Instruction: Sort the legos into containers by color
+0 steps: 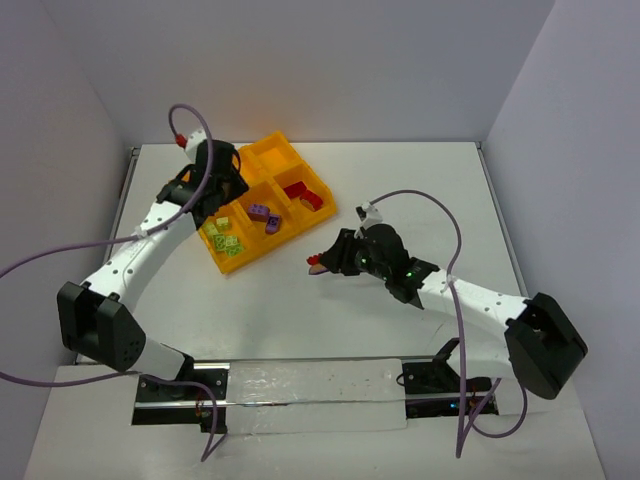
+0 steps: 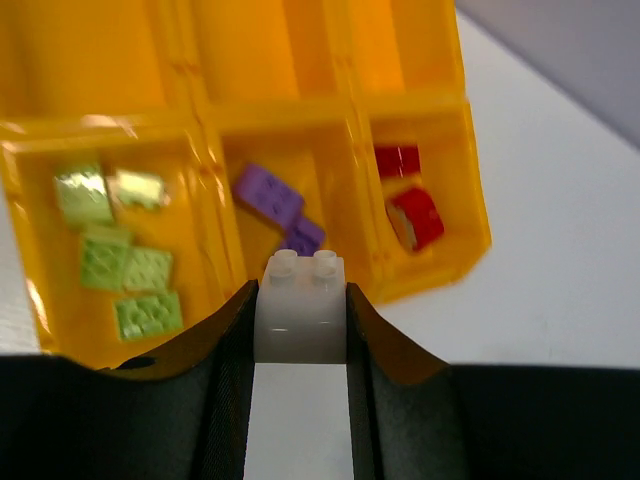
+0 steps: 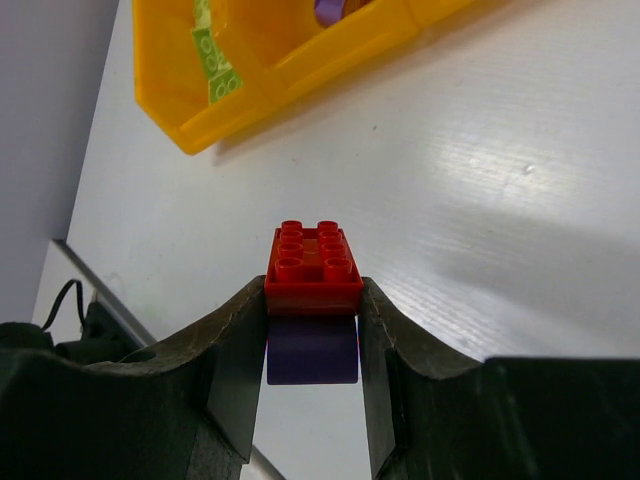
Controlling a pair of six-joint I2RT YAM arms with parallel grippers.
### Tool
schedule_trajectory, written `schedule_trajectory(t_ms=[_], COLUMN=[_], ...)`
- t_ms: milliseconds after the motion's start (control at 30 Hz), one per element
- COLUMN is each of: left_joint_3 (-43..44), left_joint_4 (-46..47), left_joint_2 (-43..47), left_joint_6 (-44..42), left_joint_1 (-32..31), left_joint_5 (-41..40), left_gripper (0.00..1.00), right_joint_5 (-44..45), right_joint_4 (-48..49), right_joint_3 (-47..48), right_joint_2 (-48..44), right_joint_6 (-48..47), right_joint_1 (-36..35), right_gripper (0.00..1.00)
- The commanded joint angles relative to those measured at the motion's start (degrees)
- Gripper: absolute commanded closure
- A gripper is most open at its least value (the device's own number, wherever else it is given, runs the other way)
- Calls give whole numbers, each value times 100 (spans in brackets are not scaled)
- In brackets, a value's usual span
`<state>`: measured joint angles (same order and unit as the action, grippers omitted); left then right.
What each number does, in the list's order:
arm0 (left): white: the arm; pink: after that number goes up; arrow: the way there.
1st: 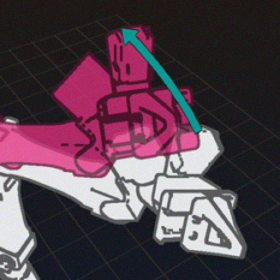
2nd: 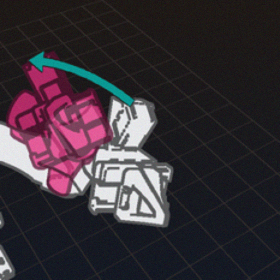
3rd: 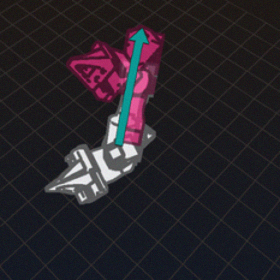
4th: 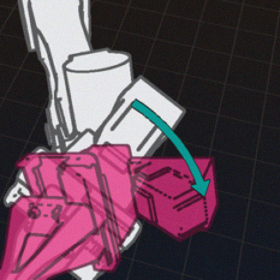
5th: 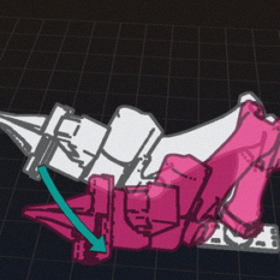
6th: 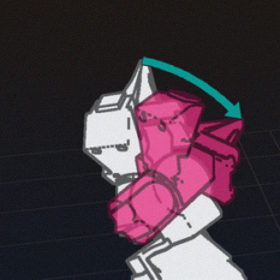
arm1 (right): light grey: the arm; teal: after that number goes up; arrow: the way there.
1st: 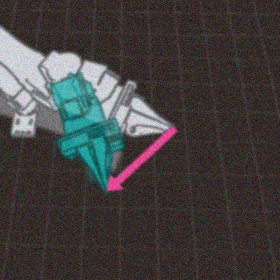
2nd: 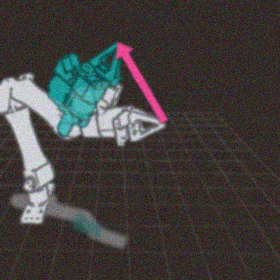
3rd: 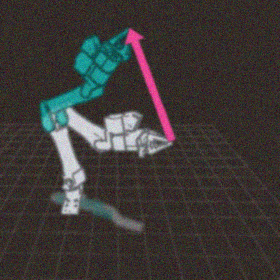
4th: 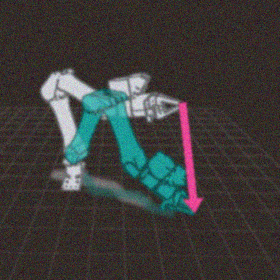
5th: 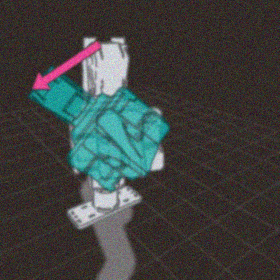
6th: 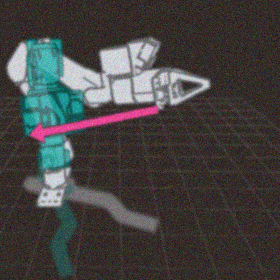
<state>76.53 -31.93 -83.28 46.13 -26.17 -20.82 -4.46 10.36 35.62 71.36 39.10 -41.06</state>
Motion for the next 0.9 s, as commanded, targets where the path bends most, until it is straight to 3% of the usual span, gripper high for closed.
schedule_trajectory(t_ms=[0, 167, 400, 867], left_joint_3=[593, 911, 1440, 1985], left_joint_4=[-41, 180, 248, 385], left_joint_2=[-286, -962, -2130, -3068], left_joint_6=[-552, -593, -650, -830], left_joint_1=[724, 1552, 2040, 2177], left_joint_5=[-440, -15, 93, 201], left_gripper=[100, 100, 100, 100], right_joint_5=[384, 419, 420, 402], right_joint_4=[-251, -361, -437, -469], right_joint_3=[-107, -144, -160, -231], right_joint_2=[-490, -697, -824, -852], right_joint_6=[-310, -369, -446, -460], right_joint_1=[129, 178, 195, 222], right_gripper=[100, 100, 100, 100])
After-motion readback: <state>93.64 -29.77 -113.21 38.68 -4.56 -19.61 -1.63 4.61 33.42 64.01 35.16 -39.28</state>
